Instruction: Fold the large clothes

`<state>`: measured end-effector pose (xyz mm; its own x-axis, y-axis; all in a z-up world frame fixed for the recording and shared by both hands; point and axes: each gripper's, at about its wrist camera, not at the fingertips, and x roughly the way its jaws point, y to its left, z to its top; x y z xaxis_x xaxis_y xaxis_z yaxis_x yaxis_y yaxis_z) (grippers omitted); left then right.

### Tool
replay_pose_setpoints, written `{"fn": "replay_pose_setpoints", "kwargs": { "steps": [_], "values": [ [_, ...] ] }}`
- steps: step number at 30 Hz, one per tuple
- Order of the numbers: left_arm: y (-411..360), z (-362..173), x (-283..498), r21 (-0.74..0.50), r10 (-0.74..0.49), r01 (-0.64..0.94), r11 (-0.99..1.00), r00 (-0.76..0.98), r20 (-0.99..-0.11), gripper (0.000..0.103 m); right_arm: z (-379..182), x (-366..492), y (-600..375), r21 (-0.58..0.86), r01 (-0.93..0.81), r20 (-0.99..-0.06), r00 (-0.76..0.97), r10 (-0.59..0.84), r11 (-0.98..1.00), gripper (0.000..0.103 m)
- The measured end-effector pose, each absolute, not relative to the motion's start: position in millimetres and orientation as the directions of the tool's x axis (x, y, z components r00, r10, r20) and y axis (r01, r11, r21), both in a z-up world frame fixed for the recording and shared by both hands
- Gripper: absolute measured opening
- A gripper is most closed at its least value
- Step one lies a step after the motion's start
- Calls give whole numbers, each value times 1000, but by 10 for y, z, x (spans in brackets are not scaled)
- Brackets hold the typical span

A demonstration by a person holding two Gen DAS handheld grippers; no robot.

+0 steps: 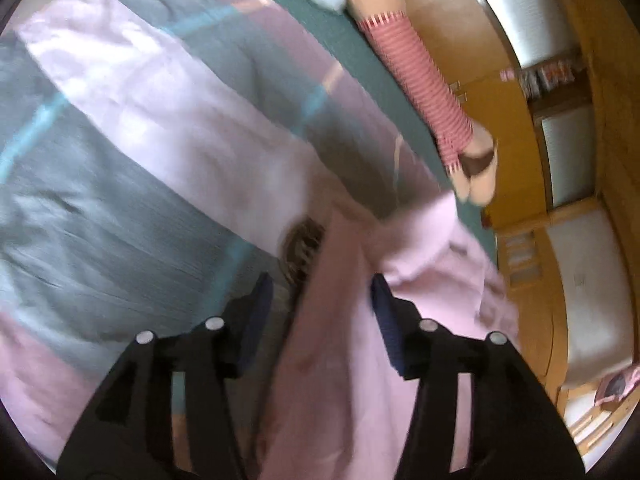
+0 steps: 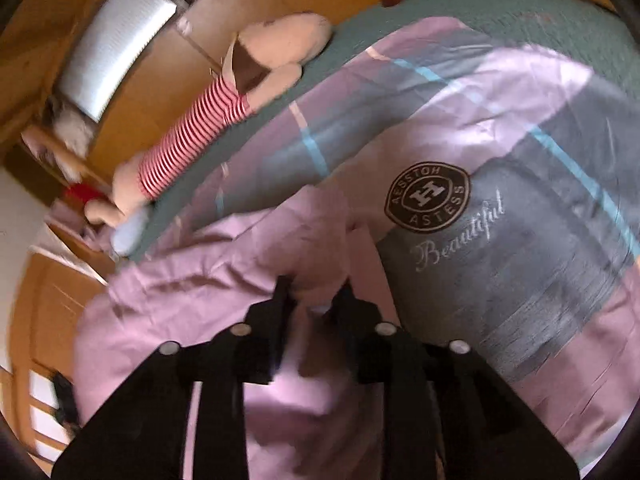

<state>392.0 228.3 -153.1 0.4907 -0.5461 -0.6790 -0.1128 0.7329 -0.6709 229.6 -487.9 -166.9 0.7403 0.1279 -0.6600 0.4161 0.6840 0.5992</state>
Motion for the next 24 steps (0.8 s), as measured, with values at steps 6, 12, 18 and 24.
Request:
{"fn": "replay_pose_setpoints", "kwargs": {
  "steps": [6, 12, 18, 24],
  "values": [
    [2240, -810, 3380, -584, -431, -41, 811, 633, -643, 42, -1148, 1762, -4897, 503, 456, -617, 784, -64, 735, 56],
    [853, -762, 3183, -422, -493, 256, 869, 496, -714, 45, -582, 1878, -3190, 264, 35, -594, 793, 134, 964, 55],
    [235, -1143, 3684, -246, -318, 210, 946, 463, -827, 45, -922, 2441, -1990, 17, -107, -692, 717, 89, 994, 55],
    [293, -1322, 4236, -164, -195, 105, 981, 472, -860, 33, -1051, 3197, -2492, 132, 115, -706, 708, 12, 985, 50]
  ]
}}
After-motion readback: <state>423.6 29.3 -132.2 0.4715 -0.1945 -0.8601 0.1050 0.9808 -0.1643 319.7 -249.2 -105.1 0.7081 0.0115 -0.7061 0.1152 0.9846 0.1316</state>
